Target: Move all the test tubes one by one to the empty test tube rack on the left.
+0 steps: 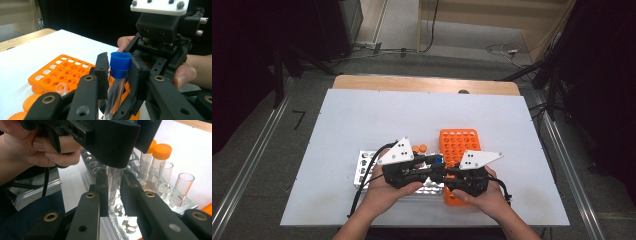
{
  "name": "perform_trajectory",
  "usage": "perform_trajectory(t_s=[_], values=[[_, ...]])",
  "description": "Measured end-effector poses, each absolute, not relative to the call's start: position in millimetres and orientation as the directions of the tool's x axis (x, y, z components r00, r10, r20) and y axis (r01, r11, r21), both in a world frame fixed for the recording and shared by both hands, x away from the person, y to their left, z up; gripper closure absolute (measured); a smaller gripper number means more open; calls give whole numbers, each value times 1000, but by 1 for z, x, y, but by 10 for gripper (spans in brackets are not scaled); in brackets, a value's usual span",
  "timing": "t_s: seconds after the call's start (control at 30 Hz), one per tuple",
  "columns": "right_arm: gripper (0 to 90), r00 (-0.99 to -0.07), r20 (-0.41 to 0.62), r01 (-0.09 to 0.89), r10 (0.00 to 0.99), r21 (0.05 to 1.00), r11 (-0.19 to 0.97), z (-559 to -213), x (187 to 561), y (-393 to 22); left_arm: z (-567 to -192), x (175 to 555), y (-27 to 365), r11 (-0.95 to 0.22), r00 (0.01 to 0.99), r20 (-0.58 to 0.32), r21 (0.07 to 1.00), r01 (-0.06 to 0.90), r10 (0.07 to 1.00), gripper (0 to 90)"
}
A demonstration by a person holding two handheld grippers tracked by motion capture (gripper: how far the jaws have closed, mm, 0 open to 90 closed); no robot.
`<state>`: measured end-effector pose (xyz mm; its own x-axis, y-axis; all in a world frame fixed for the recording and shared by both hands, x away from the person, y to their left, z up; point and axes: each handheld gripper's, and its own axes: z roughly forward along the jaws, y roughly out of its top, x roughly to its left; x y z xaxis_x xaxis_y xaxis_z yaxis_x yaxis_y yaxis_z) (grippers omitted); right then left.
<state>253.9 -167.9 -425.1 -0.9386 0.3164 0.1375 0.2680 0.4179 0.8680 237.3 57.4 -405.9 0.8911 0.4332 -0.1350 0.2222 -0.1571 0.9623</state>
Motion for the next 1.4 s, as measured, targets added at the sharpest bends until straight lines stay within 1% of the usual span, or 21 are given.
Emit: perform_trajectory(t_s=[0.6, 0.73, 0.87, 0.93, 1.13, 1.23, 1.4], values=[[750, -937, 145, 273, 319, 872, 405, -426, 255, -169, -405, 239, 62, -151, 886, -140, 962, 227, 442, 763], [735, -935, 147, 275, 322, 875, 398, -426, 255, -169, -405, 239, 63, -145, 885, -141, 963, 226, 445, 764], [660, -938, 153, 274, 312, 878, 393, -427, 256, -171, -404, 239, 65, -141, 884, -140, 964, 224, 446, 764], [589, -936, 152, 274, 316, 880, 388, -427, 256, -172, -404, 240, 67, -139, 882, -139, 965, 223, 450, 764], [437, -935, 145, 266, 323, 890, 370, -425, 258, -177, -403, 241, 74, -132, 872, -135, 966, 221, 470, 764], [361, -929, 146, 272, 339, 892, 360, -424, 260, -181, -402, 243, 78, -130, 868, -130, 967, 217, 480, 765], [244, -909, 138, 284, 393, 896, 341, -421, 263, -192, -400, 244, 87, -122, 858, -130, 969, 217, 498, 765]])
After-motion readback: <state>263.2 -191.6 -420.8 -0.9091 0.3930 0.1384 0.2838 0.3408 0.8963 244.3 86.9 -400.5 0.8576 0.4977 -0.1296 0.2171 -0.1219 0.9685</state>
